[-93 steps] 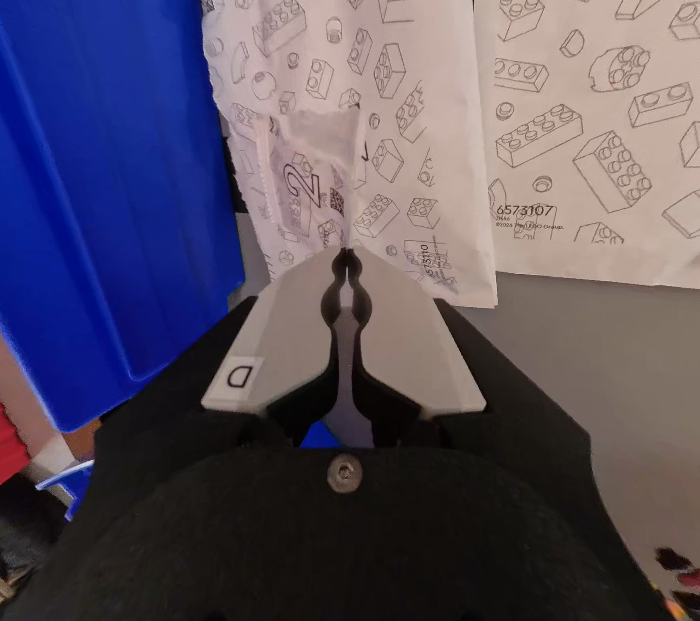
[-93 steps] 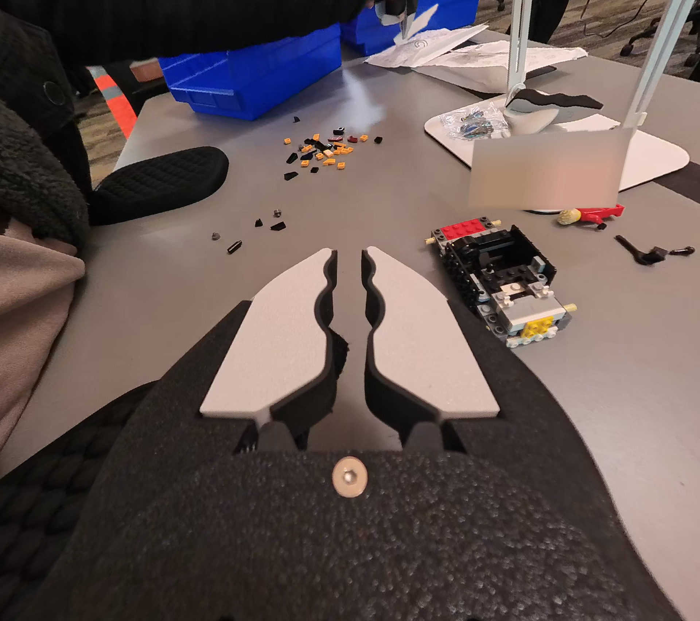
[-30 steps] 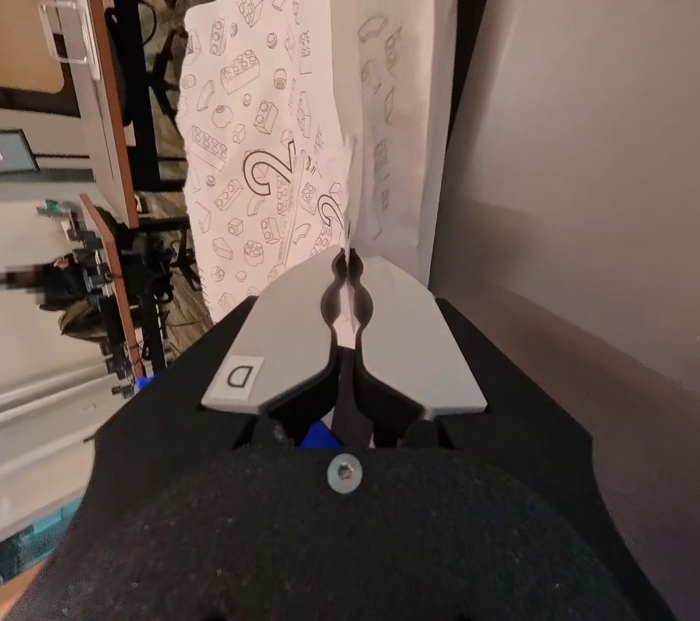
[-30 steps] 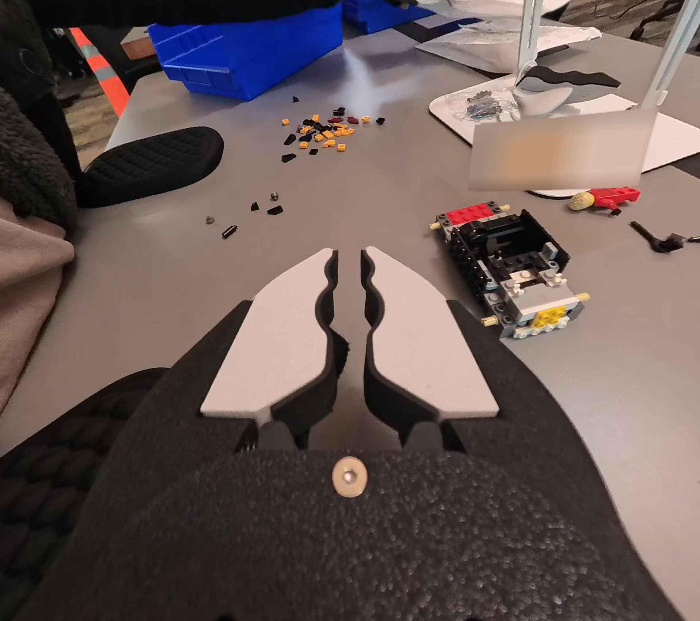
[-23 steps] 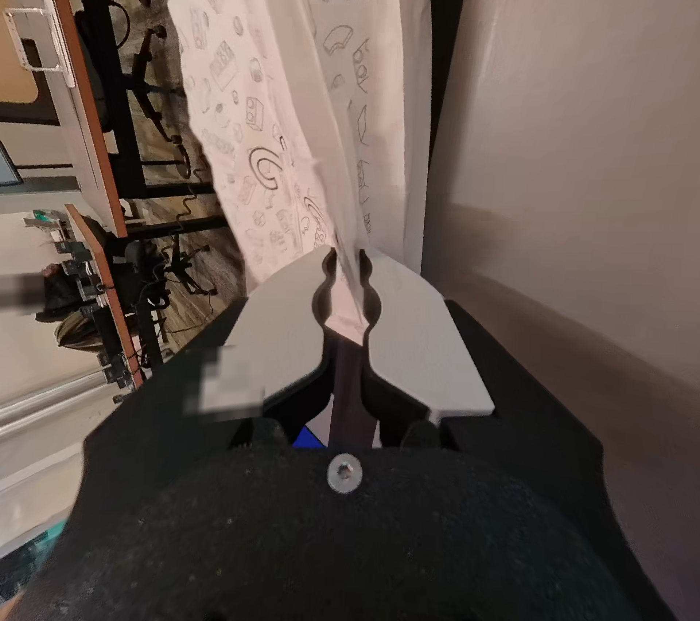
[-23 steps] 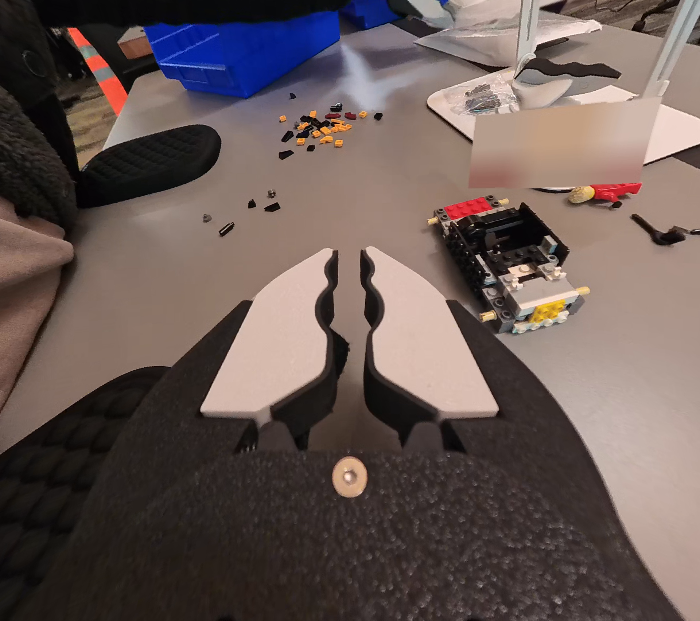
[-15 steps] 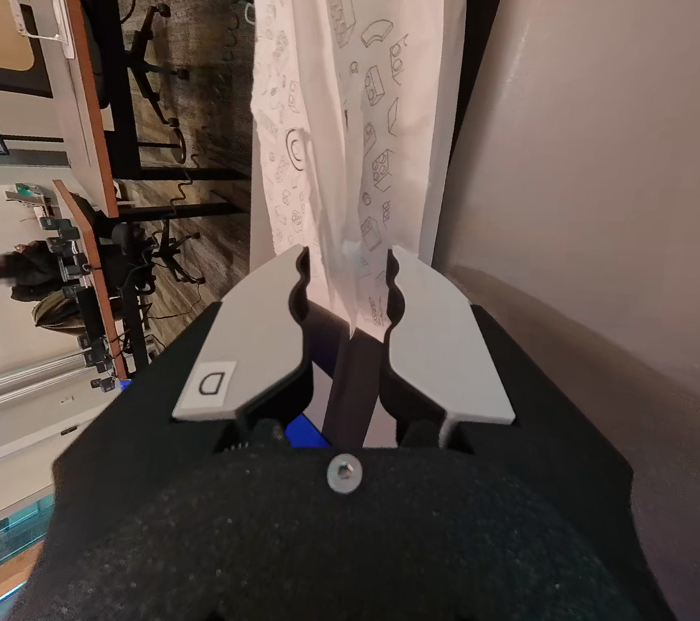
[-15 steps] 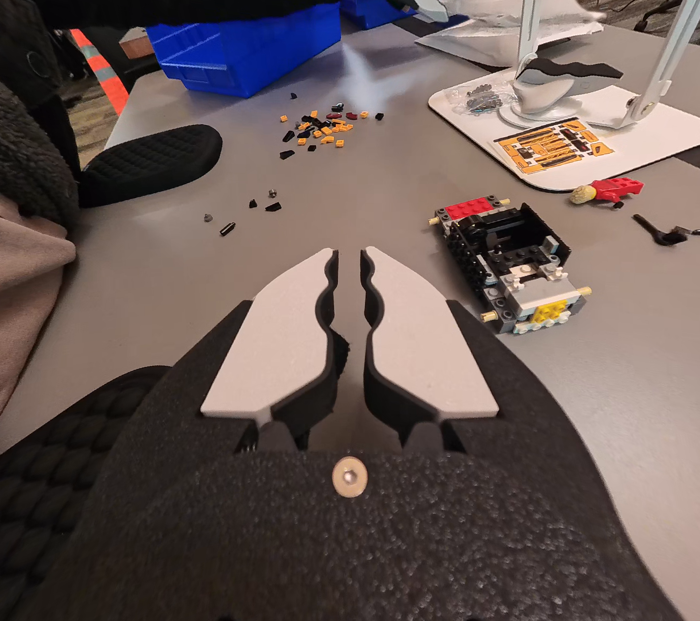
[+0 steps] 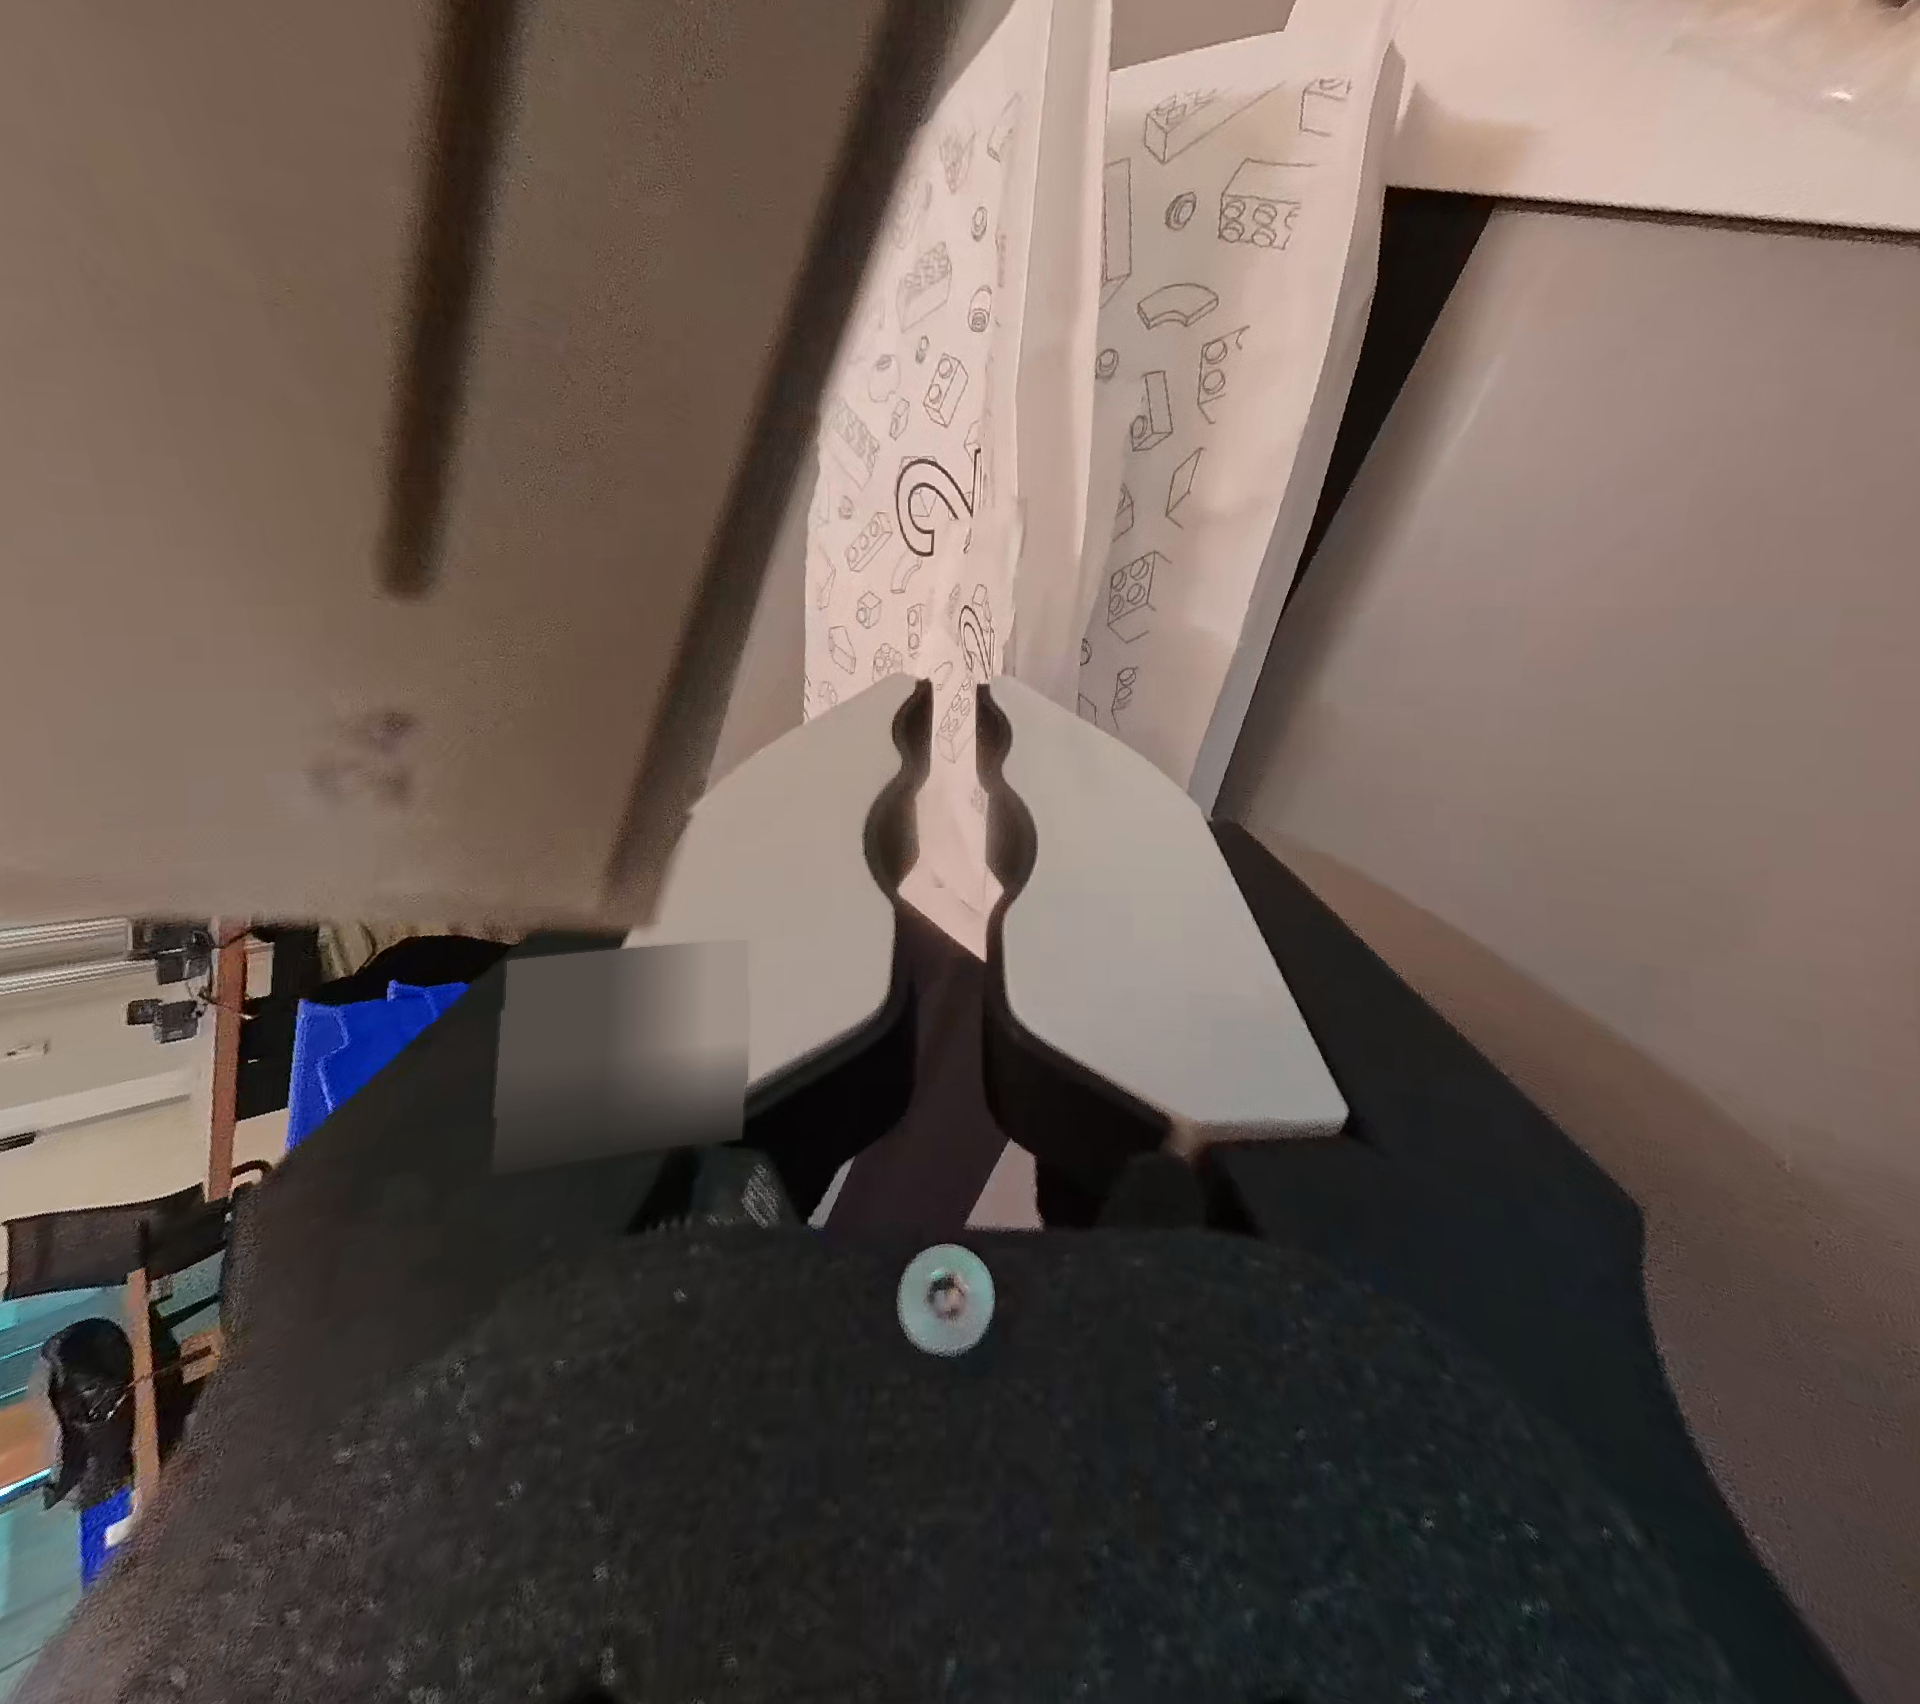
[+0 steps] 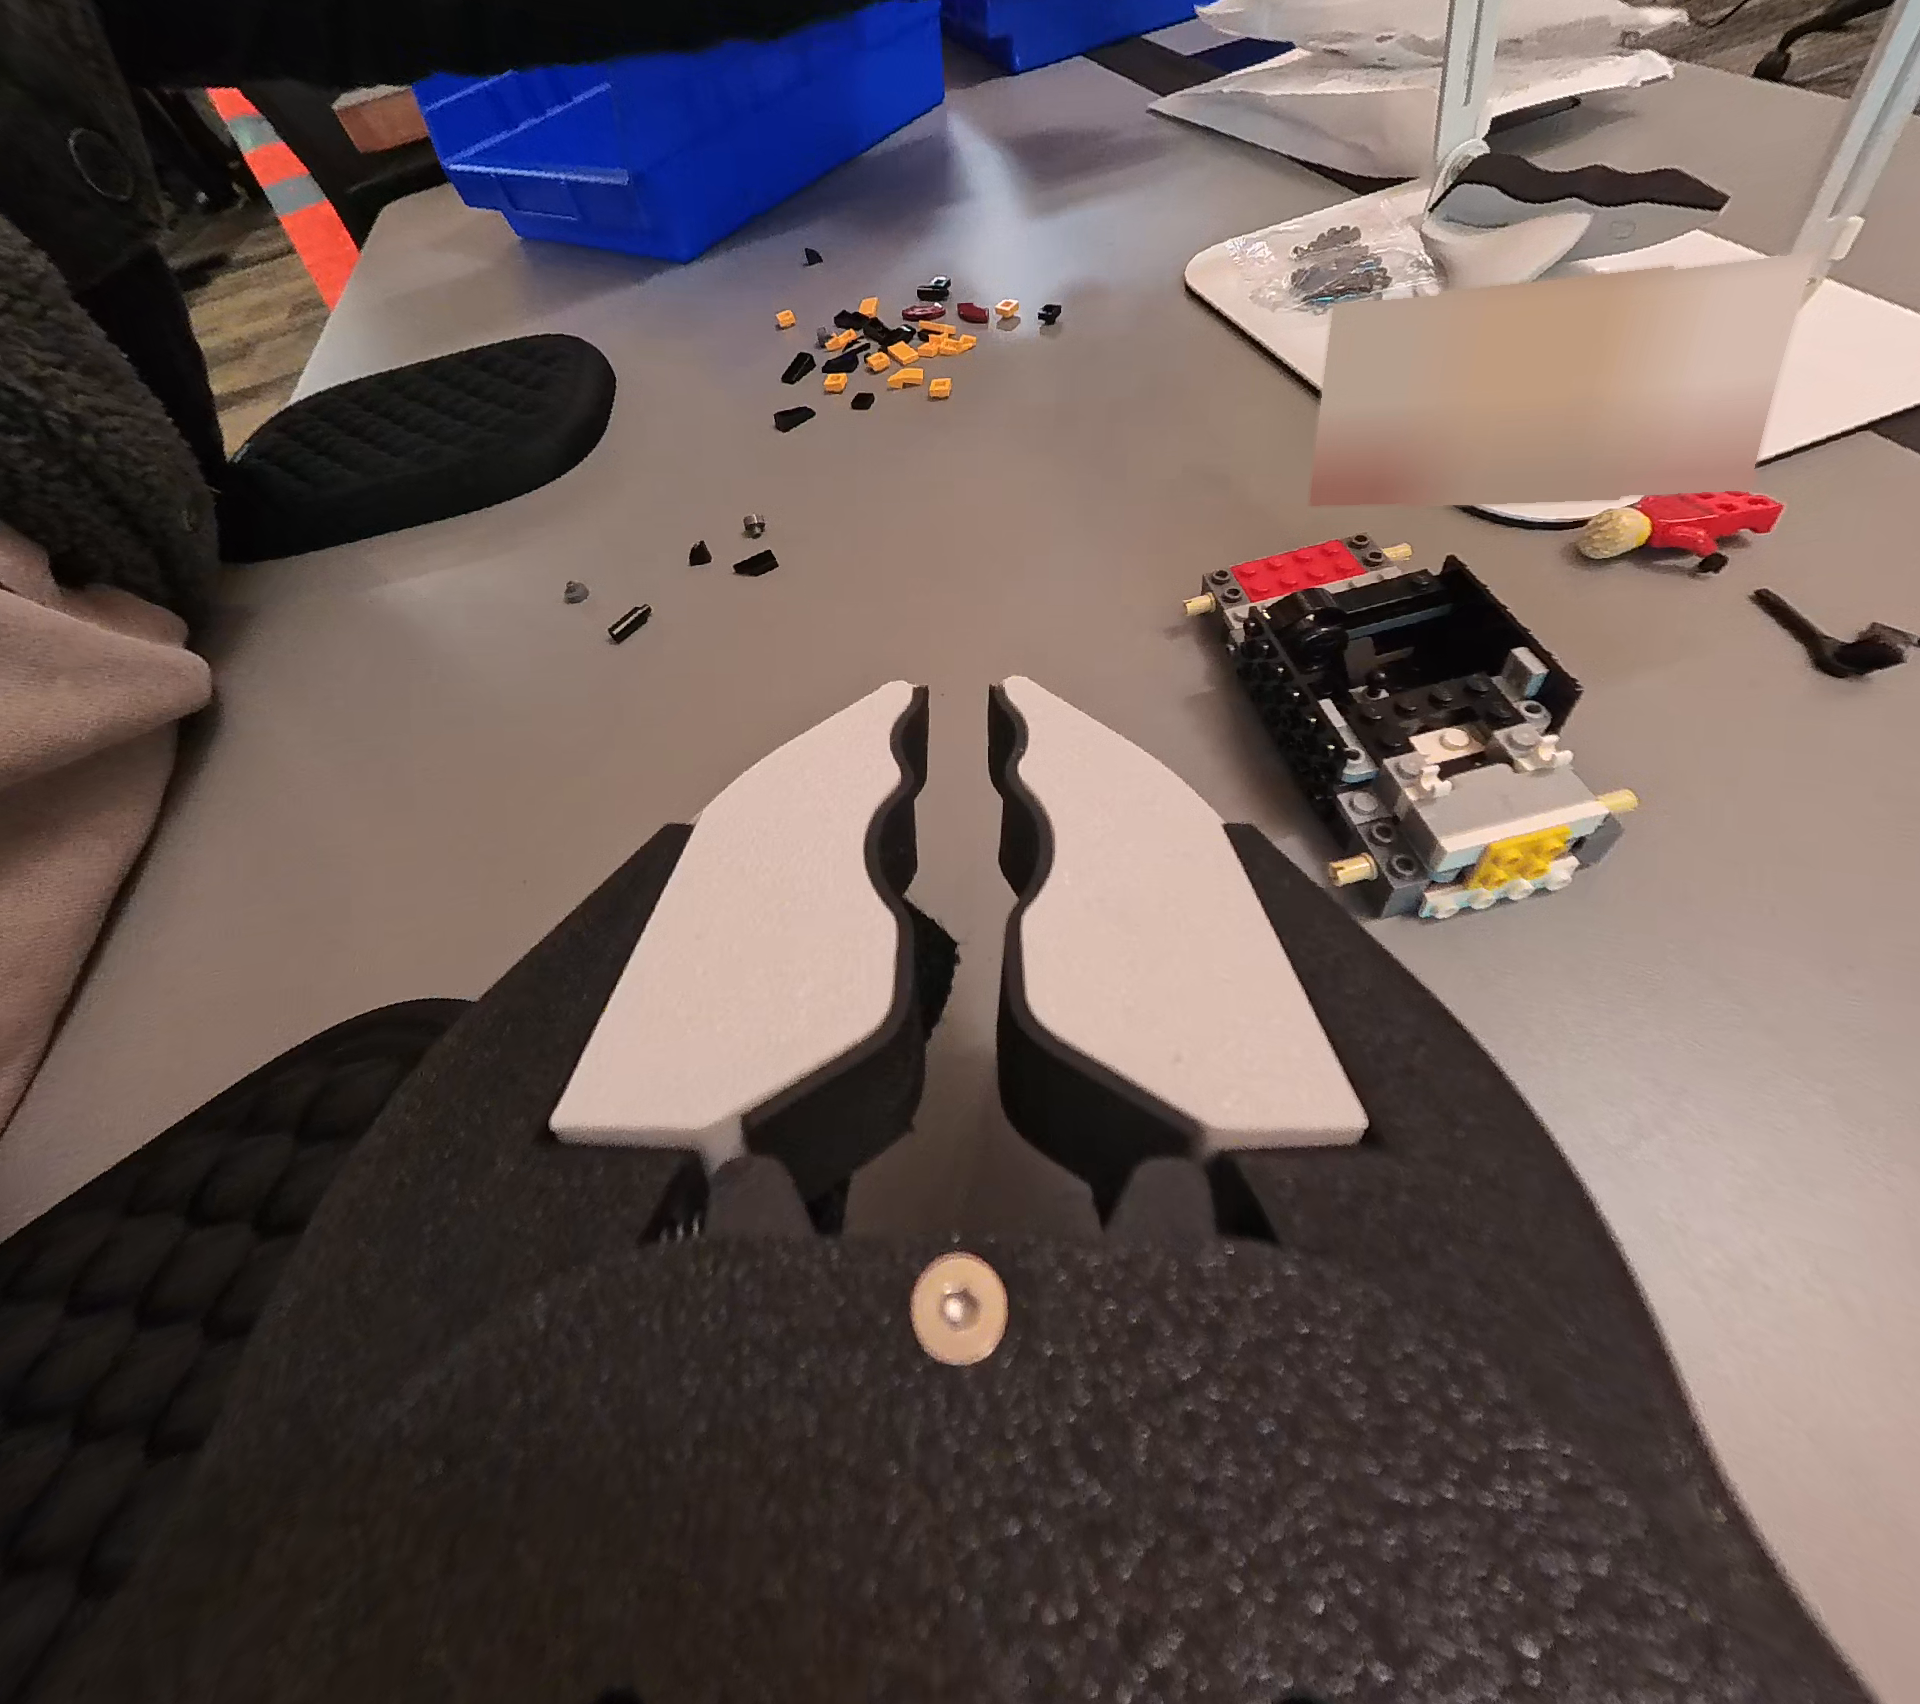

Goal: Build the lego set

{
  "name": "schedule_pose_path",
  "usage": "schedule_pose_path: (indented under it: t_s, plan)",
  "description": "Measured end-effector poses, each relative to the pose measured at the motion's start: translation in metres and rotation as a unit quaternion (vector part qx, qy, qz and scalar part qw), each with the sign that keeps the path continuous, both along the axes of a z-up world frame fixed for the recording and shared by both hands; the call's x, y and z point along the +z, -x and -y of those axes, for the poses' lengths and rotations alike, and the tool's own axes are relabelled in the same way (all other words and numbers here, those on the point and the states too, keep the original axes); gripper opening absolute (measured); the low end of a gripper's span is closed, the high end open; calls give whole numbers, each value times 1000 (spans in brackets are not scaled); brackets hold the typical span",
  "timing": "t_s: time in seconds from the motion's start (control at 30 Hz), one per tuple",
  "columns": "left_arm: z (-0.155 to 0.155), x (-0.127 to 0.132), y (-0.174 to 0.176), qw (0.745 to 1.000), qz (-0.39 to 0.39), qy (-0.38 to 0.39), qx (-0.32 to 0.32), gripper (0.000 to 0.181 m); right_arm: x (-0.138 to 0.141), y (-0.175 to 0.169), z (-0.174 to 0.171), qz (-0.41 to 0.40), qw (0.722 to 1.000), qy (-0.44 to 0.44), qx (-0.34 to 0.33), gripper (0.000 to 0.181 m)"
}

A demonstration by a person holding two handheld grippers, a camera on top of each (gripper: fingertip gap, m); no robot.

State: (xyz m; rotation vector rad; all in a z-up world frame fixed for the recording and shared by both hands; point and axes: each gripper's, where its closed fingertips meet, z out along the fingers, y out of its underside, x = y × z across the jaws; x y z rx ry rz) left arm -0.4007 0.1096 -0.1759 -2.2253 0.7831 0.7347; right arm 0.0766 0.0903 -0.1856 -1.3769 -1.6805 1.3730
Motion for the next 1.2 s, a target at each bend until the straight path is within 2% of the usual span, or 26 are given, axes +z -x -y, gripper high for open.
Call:
schedule_pose_path:
  t_s: [0.23, 0.4, 0.5, 0.63, 0.7, 0.83, 0.93, 1.03, 1.2]
  plan:
    - [8, 21, -10, 999, -11, -42, 21, 12, 2, -1, 0, -2, 1000, -5, 0, 11]
    - [32, 43, -52, 995, 23, -43, 88, 12, 8, -1, -2, -14, 1000, -10, -9, 11]
    - [60, 52, -90, 991, 48, -36, 119, 1, 14, -1, -3, -26, 999, -16, -15, 10]
    - [121, 27, -132, 977, 113, 38, 177, 0, 23, -2, -2, -39, 999, -24, -19, 10]
    - [150, 13, -144, 964, 149, 48, 217, 0, 27, -2, 0, -48, 998, -26, -19, 10]
    - [199, -17, -164, 926, 239, 6, 292, 0, 28, 1, 5, -53, 998, -31, -19, 10]
    - [222, -40, -174, 892, 308, -36, 330, 6, 26, 5, 11, -53, 998, -23, -14, 10]
    - [224, -54, -200, 870, 381, -63, 305, 13, 24, 12, 23, -50, 999, -19, -4, 11]
    - [204, -53, -275, 893, 417, -47, 163, 15, -2, 26, 62, 20, 993, -107, 49, 17]
